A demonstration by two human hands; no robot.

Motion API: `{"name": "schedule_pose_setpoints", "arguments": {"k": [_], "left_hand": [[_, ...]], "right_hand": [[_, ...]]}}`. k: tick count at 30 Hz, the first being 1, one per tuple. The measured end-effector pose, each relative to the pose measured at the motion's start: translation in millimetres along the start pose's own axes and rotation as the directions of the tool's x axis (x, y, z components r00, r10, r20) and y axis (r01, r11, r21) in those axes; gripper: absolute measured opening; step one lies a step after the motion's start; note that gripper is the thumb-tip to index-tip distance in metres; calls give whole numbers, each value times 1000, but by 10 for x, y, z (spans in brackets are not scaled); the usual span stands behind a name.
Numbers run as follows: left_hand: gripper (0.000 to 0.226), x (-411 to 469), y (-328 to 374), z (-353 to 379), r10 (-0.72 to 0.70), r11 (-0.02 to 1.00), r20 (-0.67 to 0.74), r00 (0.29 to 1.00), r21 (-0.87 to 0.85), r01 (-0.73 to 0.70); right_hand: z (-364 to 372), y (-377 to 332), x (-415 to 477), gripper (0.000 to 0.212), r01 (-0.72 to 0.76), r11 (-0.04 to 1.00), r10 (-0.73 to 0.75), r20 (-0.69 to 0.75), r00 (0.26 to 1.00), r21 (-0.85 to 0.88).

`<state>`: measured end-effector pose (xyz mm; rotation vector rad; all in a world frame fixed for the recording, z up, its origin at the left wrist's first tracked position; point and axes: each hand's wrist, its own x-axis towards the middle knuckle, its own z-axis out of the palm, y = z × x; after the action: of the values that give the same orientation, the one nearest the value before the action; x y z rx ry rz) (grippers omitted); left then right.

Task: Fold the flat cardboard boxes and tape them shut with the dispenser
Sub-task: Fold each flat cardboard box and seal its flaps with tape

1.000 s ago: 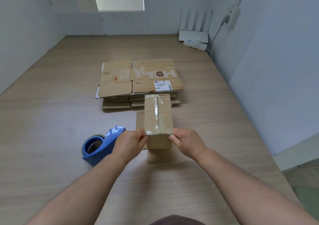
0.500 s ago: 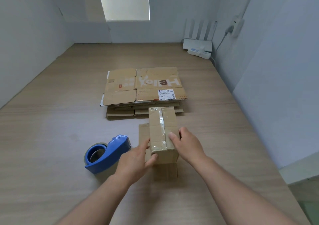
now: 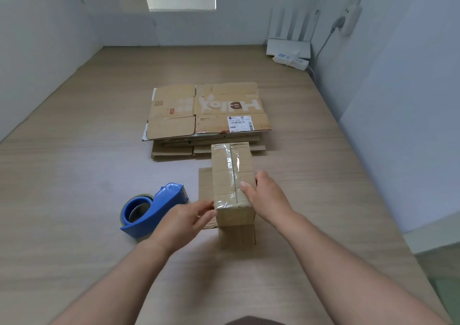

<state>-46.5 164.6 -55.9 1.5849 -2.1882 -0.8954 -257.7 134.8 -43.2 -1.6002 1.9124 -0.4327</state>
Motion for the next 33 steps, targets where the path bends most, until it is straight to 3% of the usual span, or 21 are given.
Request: {"name": "schedule_pose_setpoints", "arguments": {"k": [5, 9, 11, 14, 16, 18, 20, 21, 23, 26, 29, 33], "left_hand": [[36, 28, -24, 176, 242, 923, -169, 956, 343, -173], [31, 15, -2, 330, 294, 881, -287, 912, 451, -143], [25, 17, 53, 338, 191, 903, -256, 948, 425, -67], [41, -7, 129, 316, -63, 929, -43, 997, 362, 74], [40, -15, 151, 243, -131, 956, 44, 990, 270, 114], [43, 8, 135, 126, -204, 978, 26, 979, -40, 205], [47, 103, 155, 28, -305, 862, -11, 952, -429, 271], [48, 165, 212, -15, -350, 791, -7, 937, -539, 291], [53, 290, 355, -62, -386, 729, 46, 922, -598, 335], [54, 374, 589, -127, -385, 713, 97, 918, -600, 363], [58, 402, 759, -279, -370, 703, 75, 926, -629, 332], [56, 445, 969, -548, -267, 667, -28, 963, -727, 164]], "right_hand": [[14, 8, -8, 41, -2, 1000, 2, -1, 1000, 15], [26, -1, -19, 42, -3, 1000, 3, -2, 1000, 15], [20, -1, -24, 42, 0, 1000, 0, 5, 1000, 26], [-12, 22, -31, 44, -15, 997, 12, 41, 999, 78], [-68, 82, -18, 60, -84, 978, 67, 92, 994, 192], [-151, 115, -7, 80, -157, 933, 108, 165, 980, 325], [-191, 138, -12, 77, -209, 876, 109, 242, 964, 435], [-203, 135, -31, 67, -214, 852, 85, 276, 957, 479], [-221, 119, -73, 65, -220, 828, 53, 318, 946, 515], [-283, 87, -111, 87, -230, 841, 81, 307, 948, 490], [-451, 4, -101, 80, -176, 837, 46, 254, 966, 518], [-698, -113, -69, 59, 36, 842, -106, 99, 989, 539]]}}
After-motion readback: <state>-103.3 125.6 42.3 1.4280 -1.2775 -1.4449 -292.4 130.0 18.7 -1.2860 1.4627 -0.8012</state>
